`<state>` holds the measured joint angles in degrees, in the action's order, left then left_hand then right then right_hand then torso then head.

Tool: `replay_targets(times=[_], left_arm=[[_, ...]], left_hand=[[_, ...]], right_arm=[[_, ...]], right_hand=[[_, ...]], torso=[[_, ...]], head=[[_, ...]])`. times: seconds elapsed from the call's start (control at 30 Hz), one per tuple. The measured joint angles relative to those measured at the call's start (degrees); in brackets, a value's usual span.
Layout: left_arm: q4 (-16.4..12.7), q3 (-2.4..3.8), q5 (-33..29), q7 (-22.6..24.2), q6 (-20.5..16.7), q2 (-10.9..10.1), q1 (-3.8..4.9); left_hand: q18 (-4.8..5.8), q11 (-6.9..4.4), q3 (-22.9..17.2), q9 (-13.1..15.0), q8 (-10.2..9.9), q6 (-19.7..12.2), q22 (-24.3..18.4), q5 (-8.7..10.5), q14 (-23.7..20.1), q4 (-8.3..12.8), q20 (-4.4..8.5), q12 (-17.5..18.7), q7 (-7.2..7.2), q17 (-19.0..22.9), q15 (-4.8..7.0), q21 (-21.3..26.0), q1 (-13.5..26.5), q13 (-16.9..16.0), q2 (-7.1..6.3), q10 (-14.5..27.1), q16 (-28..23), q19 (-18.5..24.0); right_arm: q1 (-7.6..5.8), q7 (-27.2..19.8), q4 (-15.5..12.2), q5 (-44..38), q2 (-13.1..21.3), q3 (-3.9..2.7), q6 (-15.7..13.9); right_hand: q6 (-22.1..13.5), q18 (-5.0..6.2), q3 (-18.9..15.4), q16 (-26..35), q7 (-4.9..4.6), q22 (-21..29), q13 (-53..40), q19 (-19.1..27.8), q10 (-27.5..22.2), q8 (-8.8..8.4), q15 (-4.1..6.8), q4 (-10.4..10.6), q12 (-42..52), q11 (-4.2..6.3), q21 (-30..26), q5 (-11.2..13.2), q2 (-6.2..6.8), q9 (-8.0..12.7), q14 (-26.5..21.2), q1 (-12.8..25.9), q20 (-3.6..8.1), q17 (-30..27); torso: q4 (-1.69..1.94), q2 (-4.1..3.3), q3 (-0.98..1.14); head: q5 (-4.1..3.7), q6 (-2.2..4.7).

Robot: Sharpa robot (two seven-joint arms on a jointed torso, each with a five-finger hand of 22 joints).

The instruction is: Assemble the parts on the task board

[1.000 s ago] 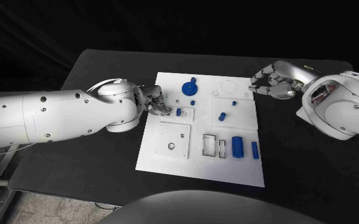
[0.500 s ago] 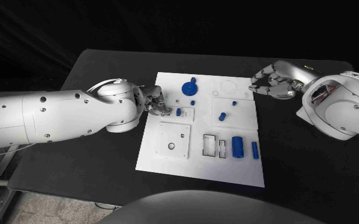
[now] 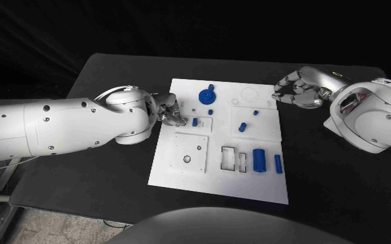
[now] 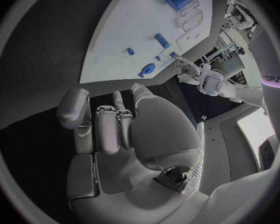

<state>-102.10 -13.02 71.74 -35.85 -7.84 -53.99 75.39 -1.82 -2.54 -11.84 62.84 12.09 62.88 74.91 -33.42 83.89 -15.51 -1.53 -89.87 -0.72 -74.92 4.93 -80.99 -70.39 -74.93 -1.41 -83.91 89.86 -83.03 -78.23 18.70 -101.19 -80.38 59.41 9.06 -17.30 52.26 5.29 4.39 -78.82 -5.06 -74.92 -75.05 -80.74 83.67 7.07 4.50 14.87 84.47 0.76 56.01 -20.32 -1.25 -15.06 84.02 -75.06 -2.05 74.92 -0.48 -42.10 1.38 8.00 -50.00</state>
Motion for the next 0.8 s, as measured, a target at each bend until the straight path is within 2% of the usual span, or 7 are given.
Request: replay_targets(times=[0.8], left_arm=[[-0.01, 0.04, -0.10, 0.38, 0.25, 0.04, 0.00]], left_hand=[[0.00, 0.00, -0.31, -0.03, 0.20, 0.18, 0.02, 0.02, 0.00, -0.01, 0.00, 0.00, -0.20, 0.01, 0.00, 0.00, 0.09, 0.00, -0.37, 0.00, 0.00, 0.00]], right_arm=[[0.22, 0.07, 0.15, 0.02, 0.06, 0.00, 0.15]], right_hand=[[0.00, 0.00, 0.58, 0.00, 0.00, 0.01, 0.07, 0.00, -0.10, 0.00, 0.00, -0.58, -0.20, -0.11, -0.49, -0.78, 0.13, 0.12, 0.00, -0.90, 0.00, -0.01]], torso=[[-0.03, 0.02, 0.01]], head=[[0.37, 0.00]])
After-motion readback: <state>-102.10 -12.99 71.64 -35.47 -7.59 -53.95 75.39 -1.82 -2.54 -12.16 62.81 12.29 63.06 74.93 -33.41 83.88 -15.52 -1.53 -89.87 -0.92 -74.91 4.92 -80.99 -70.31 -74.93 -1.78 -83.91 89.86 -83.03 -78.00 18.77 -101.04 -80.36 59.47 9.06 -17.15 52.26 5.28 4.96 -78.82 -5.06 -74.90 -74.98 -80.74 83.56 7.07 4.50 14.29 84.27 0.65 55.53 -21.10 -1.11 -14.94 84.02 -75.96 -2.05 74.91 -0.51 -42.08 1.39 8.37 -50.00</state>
